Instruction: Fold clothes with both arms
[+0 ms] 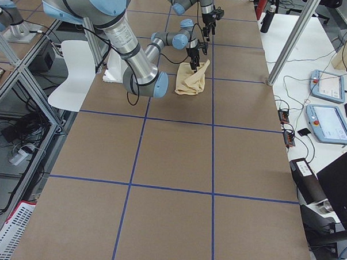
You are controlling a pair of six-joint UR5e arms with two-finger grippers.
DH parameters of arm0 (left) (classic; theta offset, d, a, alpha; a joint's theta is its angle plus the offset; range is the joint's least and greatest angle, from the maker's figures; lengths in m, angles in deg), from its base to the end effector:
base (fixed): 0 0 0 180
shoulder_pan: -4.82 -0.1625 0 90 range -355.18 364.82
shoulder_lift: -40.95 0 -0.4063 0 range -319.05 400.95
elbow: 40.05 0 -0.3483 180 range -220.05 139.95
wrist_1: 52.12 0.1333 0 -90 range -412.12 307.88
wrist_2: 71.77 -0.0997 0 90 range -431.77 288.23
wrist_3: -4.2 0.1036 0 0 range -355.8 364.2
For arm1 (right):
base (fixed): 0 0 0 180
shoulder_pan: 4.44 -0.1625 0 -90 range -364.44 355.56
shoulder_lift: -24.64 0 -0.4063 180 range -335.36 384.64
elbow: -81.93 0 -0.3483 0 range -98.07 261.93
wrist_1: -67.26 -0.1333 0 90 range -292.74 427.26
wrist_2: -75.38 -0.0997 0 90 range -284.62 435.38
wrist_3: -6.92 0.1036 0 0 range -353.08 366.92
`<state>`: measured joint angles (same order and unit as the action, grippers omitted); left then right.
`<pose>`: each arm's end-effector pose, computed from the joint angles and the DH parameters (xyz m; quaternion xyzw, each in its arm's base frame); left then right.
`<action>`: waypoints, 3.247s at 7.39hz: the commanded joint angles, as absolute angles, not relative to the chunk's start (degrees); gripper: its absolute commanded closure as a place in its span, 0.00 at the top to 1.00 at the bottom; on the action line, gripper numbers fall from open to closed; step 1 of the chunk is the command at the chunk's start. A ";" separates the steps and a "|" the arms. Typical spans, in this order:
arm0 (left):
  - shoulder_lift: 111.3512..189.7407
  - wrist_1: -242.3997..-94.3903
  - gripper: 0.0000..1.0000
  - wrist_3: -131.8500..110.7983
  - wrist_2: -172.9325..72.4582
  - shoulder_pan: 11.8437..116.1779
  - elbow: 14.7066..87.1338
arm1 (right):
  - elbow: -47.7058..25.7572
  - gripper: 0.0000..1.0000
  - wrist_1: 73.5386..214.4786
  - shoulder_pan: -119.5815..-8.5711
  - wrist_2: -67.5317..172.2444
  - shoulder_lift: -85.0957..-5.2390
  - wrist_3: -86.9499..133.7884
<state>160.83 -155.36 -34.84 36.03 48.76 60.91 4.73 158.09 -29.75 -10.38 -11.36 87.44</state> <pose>0.3646 -0.4925 0.2641 0.2377 0.4052 0.1241 0.8740 -0.6030 -0.4411 0.1860 0.1362 -0.3187 0.1418 0.9272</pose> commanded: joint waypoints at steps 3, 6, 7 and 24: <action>160.83 -155.30 1.00 -35.26 36.07 48.67 60.94 | 17.69 0.64 136.70 -37.13 -6.97 -10.35 74.09; 160.75 -155.39 1.00 -35.26 36.07 48.67 60.94 | 6.41 0.96 150.22 -38.46 -16.10 -9.46 75.98; 160.66 -155.39 1.00 -35.26 36.07 48.67 60.94 | -1.74 0.96 158.84 -37.24 -16.90 -11.29 79.31; 159.34 -155.21 1.00 -35.43 36.07 48.67 63.31 | -0.92 1.00 146.09 -43.72 -22.07 -22.54 72.31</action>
<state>159.38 -155.29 -35.40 36.14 48.67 62.93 1.62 145.40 -42.65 -18.89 -21.16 72.38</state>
